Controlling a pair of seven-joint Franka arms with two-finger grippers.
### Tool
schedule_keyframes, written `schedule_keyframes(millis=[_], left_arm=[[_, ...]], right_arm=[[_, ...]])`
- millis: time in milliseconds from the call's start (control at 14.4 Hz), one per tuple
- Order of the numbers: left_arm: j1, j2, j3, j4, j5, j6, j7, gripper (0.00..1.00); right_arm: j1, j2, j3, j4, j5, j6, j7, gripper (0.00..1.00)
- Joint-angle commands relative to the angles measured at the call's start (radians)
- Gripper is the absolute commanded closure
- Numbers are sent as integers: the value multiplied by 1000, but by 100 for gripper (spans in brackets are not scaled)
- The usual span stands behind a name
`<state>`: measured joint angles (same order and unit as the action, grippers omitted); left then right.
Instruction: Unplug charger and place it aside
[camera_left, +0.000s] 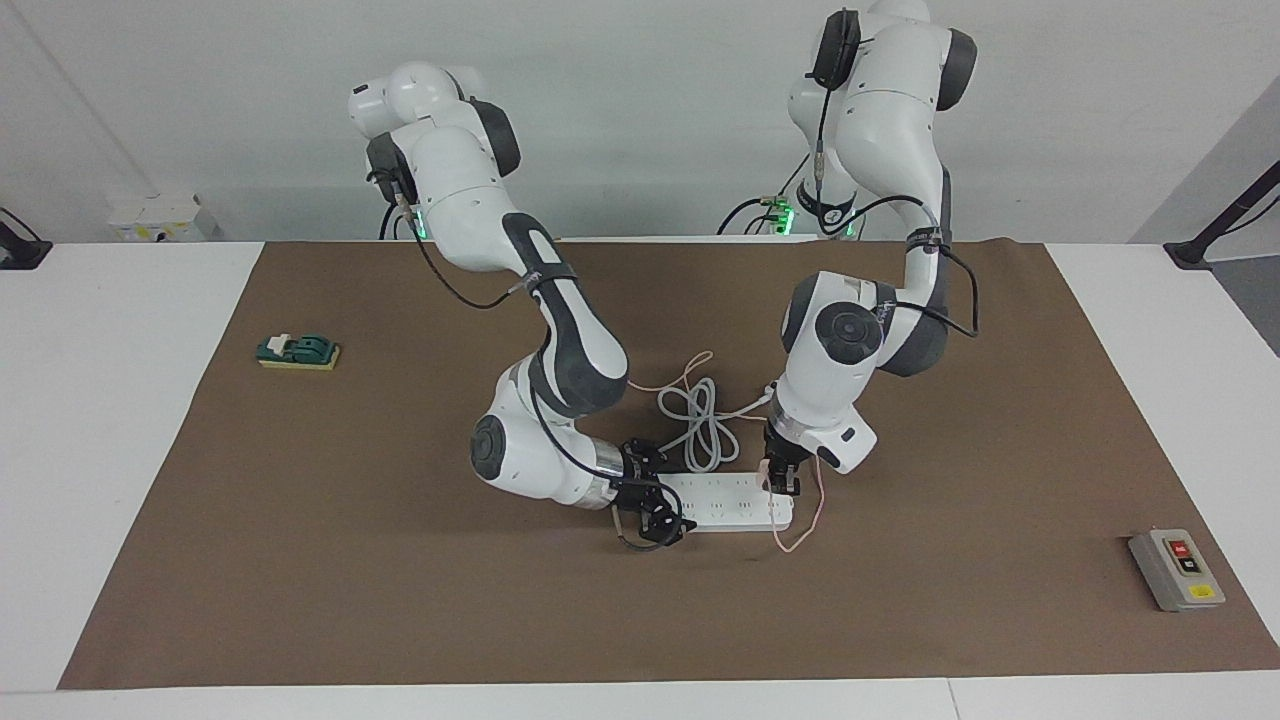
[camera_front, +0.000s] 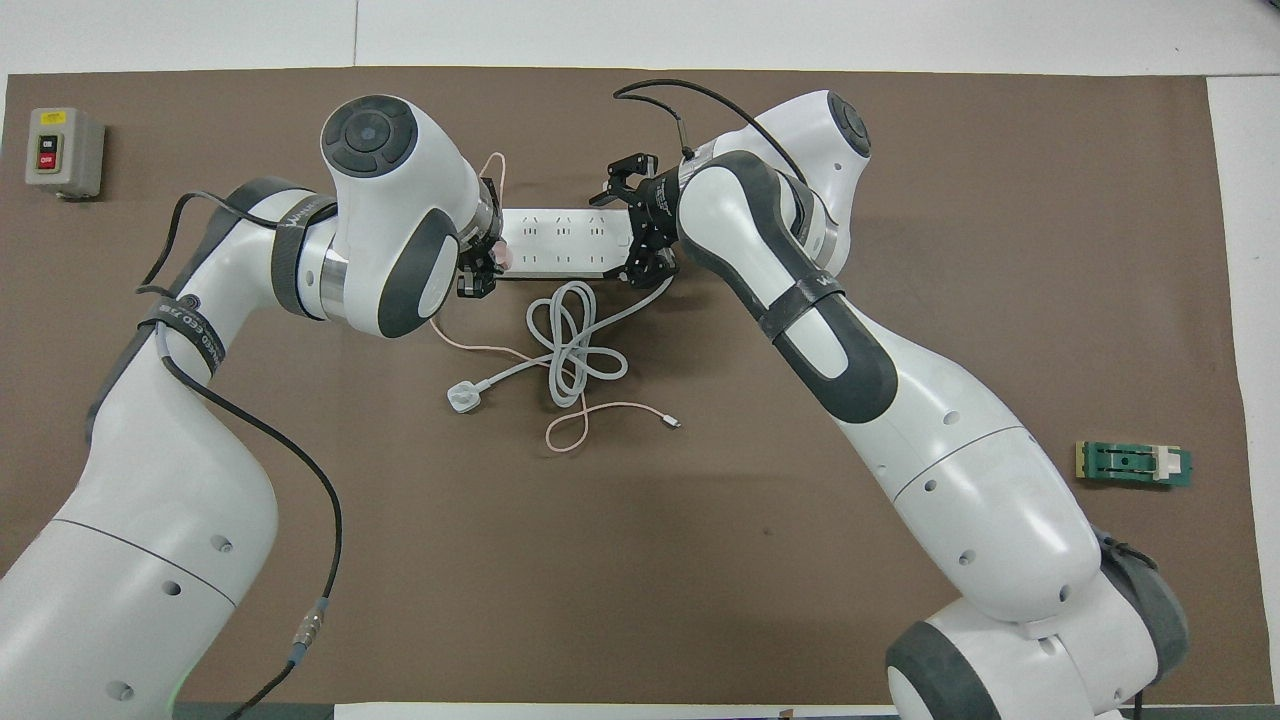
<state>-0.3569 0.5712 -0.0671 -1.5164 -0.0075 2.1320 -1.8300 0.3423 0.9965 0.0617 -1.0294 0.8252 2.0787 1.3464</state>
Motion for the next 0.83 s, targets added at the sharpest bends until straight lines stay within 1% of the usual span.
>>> schedule_keyframes(millis=[0, 138, 277, 415, 554, 692, 762], left_arm=[[-7, -42, 16, -1, 32, -64, -6, 100], [1, -30, 16, 57, 34, -141, -2, 100], [4, -42, 18, 70, 31, -179, 0, 100], [25, -69, 18, 71, 32, -211, 6, 100], [59, -120, 18, 68, 18, -234, 73, 100], [113, -166, 16, 67, 9, -308, 177, 100], [145, -183, 13, 67, -2, -338, 237, 100]], right_arm=[[-6, 37, -20, 45, 6, 20, -47, 0], [-2, 45, -22, 48, 6, 38, -58, 0], [12, 45, -20, 23, 5, 90, -59, 0], [12, 45, -20, 5, 5, 103, -69, 0], [12, 44, -20, 5, 5, 98, -69, 34], [12, 44, -20, 6, 6, 96, -67, 34], [12, 44, -20, 6, 6, 93, -67, 25]])
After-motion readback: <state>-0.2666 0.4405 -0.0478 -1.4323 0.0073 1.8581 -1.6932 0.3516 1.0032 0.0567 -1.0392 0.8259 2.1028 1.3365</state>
